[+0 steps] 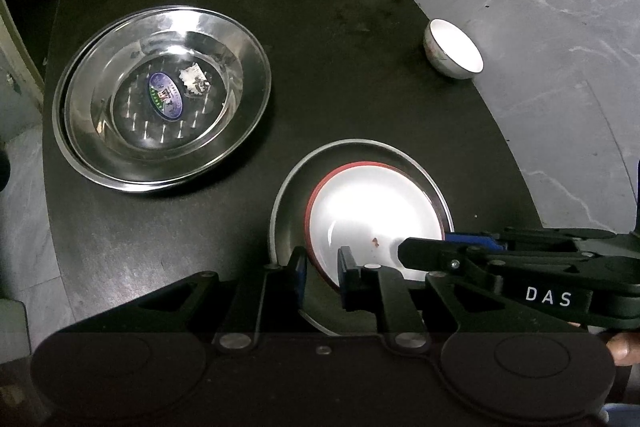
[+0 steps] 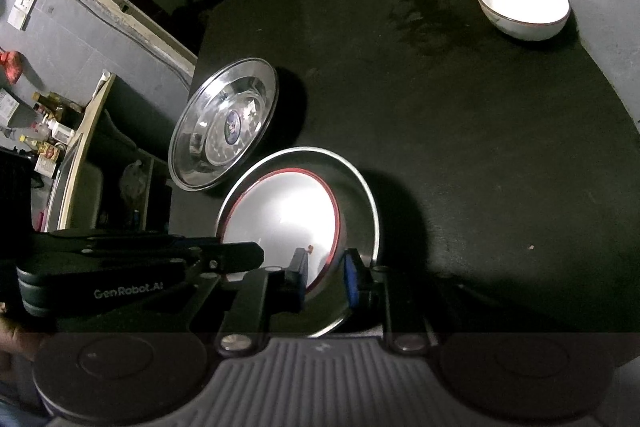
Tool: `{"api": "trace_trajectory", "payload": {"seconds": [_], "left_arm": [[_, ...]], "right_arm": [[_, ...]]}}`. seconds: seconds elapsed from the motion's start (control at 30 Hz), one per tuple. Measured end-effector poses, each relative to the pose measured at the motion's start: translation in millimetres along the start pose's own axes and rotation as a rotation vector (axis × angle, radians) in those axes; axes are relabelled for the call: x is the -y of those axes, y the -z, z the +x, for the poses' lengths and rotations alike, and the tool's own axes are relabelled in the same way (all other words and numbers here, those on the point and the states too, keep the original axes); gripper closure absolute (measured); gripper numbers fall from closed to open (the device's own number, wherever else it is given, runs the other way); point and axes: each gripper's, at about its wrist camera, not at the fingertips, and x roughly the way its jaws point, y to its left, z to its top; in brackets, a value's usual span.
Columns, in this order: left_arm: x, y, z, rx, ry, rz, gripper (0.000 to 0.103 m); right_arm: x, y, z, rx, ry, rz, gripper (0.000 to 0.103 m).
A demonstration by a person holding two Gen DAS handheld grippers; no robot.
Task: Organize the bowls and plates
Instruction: 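Lower the white bowl into the steel bowl and open both grippers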
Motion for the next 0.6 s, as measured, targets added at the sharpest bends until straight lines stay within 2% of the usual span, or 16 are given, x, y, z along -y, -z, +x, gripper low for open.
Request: {"api": "trace_trajectory", "payload": {"seconds": [0.6], "left_arm": [[0.0,-1.5,2.4,-0.003,-0.011,-0.003,0.086]], "right_arm": [[-0.6,-1.2,1.9,-0.004,0.0,-0.01,0.079]]}}
